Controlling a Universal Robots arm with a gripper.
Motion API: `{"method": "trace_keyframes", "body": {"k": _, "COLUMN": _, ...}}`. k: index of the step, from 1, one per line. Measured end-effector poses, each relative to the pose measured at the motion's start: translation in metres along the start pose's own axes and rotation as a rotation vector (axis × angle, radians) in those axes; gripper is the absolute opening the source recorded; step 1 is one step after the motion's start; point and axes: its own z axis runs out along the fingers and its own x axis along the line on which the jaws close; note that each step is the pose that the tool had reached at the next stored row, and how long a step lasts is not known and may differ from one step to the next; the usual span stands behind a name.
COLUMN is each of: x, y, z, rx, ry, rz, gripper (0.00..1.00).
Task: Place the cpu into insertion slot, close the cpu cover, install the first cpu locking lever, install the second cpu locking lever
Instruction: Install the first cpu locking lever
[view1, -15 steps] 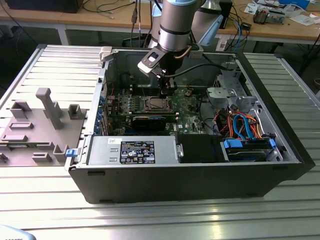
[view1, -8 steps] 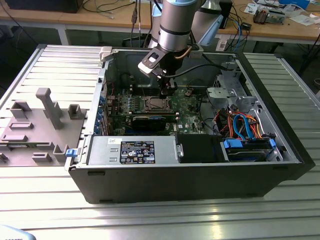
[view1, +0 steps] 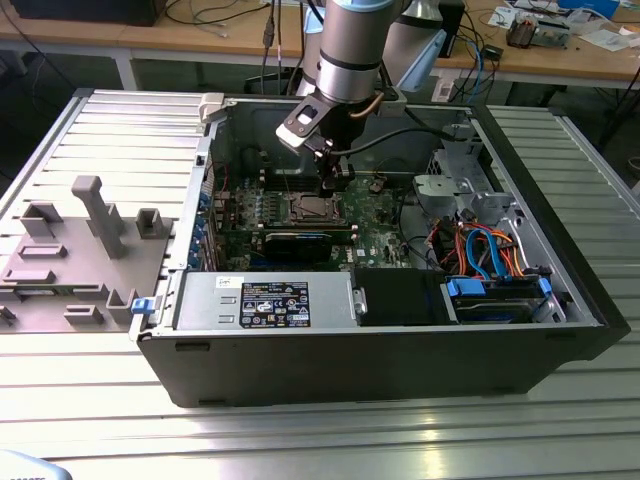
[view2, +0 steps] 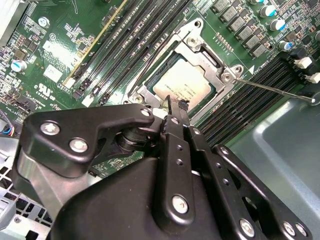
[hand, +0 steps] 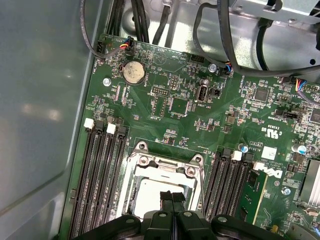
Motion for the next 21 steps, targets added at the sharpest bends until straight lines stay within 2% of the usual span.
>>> {"method": "trace_keyframes", "body": {"k": 21, "x": 0.0, "y": 0.0, "z": 0.0001, "rx": -0.0001, "ry": -0.002, "rz": -0.031, "gripper": 0.11}}
